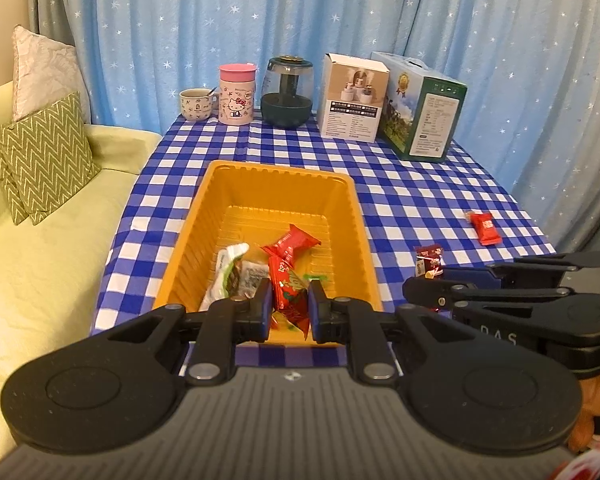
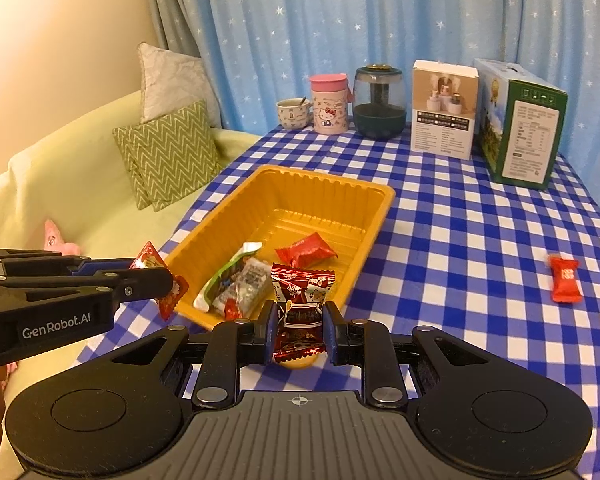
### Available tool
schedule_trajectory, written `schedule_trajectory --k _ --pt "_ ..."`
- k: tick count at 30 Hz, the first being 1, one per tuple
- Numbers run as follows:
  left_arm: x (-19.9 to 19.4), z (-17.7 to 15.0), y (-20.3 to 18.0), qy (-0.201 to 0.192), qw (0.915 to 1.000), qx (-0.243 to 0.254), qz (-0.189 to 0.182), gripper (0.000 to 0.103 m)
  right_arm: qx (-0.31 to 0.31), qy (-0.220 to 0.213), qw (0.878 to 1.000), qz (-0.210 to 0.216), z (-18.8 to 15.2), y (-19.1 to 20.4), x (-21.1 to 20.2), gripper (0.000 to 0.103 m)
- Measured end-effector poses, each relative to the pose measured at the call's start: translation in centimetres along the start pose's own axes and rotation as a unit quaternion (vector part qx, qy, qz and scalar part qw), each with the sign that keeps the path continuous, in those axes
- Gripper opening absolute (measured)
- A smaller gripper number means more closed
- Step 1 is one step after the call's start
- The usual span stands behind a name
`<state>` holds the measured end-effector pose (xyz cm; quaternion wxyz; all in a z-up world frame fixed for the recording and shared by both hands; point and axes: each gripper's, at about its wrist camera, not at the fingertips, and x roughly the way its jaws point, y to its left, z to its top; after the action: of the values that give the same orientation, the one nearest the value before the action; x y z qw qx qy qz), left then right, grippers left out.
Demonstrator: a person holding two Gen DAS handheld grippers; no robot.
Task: Organize snacks
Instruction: 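Open the right tool over the tray while the left tool releases the red candy into it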
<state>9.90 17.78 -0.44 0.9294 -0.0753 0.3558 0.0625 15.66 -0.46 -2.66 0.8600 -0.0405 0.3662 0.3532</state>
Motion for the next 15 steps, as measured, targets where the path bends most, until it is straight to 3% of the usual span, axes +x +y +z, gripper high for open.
schedule_trajectory --k 15 --pt "7.7 2.9 3.5 0.030 0.9993 0.019 -0.004 0.016 0.015 0.018 1.000 0.008 3.4 -1.2 7.0 0.024"
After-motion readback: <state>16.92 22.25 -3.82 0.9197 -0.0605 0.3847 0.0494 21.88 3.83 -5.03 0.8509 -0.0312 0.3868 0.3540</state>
